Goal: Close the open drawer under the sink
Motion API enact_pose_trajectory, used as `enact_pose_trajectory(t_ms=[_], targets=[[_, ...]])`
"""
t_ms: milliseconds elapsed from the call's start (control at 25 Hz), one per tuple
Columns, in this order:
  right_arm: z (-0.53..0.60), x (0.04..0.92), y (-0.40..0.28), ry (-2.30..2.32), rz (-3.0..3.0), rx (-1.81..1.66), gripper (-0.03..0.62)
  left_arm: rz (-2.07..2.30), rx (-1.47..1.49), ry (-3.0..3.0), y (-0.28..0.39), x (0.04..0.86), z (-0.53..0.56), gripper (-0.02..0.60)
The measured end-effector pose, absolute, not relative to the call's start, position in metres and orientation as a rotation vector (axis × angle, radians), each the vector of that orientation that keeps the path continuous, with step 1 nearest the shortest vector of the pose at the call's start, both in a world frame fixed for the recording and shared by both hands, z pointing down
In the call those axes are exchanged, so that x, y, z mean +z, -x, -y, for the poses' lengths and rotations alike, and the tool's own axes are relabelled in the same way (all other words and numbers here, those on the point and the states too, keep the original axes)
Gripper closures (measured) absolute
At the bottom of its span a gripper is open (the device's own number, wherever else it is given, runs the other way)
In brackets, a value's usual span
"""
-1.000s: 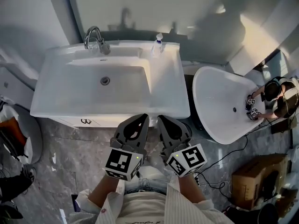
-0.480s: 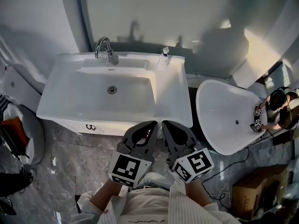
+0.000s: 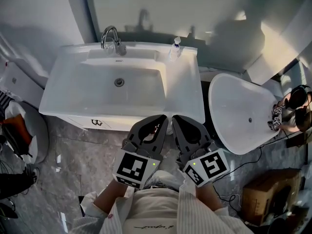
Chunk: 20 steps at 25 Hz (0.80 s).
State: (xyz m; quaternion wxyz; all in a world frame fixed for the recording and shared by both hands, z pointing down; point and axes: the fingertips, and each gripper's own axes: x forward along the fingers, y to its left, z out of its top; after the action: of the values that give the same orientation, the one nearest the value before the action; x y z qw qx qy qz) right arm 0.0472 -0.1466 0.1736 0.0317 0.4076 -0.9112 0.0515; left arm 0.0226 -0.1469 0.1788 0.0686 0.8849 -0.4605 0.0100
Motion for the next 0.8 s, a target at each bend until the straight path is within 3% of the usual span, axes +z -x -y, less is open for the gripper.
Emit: enact_pose_trajectory(t_ms=[800], targets=[[0.139,0.187,-0.031,-1.219,2.783,0.217,0.586,1.4,0.039,-2.625,-0.001,0.189,0.141,0.566]])
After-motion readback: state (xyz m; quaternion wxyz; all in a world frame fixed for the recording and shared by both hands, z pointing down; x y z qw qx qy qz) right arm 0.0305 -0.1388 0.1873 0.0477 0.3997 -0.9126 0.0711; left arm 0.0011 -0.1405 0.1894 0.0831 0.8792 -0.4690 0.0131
